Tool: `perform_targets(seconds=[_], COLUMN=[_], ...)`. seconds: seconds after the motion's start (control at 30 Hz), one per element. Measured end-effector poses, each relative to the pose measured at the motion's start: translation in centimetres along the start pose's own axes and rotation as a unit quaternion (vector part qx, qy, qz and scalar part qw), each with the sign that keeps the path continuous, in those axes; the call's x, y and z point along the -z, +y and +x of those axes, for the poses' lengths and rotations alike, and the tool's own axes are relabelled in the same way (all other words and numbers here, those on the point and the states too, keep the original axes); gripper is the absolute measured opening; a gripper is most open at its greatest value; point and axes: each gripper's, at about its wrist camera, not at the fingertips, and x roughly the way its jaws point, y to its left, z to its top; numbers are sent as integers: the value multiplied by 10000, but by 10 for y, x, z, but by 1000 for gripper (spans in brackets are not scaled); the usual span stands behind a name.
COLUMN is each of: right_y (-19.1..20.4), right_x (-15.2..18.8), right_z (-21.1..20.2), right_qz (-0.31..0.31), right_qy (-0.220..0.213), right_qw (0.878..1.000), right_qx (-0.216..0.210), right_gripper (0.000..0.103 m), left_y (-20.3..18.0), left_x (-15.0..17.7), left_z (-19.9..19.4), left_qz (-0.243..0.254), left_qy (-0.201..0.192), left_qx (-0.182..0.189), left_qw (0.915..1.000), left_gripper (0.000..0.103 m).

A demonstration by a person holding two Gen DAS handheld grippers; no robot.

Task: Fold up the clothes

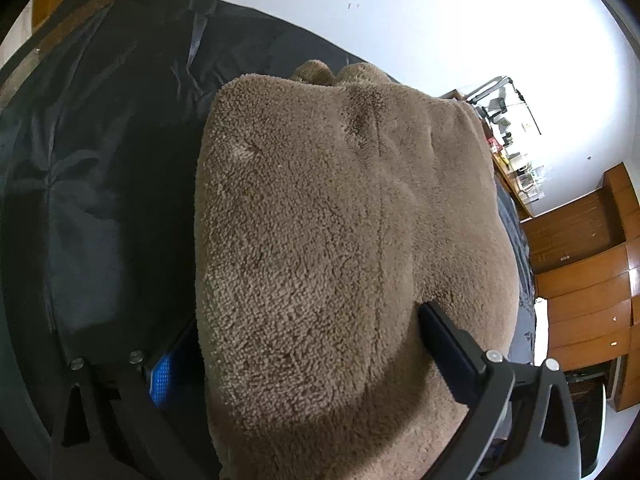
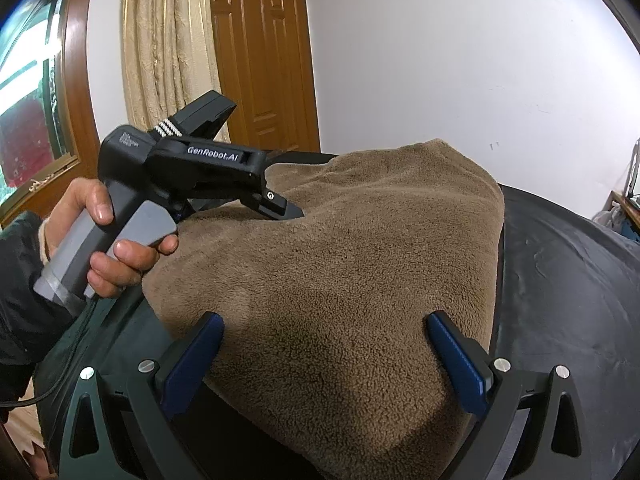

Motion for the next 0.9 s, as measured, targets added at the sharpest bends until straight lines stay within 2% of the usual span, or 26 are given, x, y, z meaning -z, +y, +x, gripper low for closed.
perform_targets(seconds=[0.2,0.33,0.47,0.9], right_y=[-13,-47,-74,-74], right_x=[-4,-5,-3,-4], right_z=[-12,-16,-9,4], right_qz=[126,983,1701,1603], right_qy=[-188,-282,-40,171], right_qw=[9997,9947,9854,9868], right_qx=[-94,-96,-21,-158], right_gripper=[102,102,102,102], left_y=[1,1,4,2], left_x=[12,19,24,31], left_z=[-4,-4,-4,-4], left_qz=[150,167,163,165], left_qy=[-145,-170,-195,-342], left_qx=[68,95,102,107], left_qw=[9998,9997,9996,9992], left_gripper=[102,102,102,102])
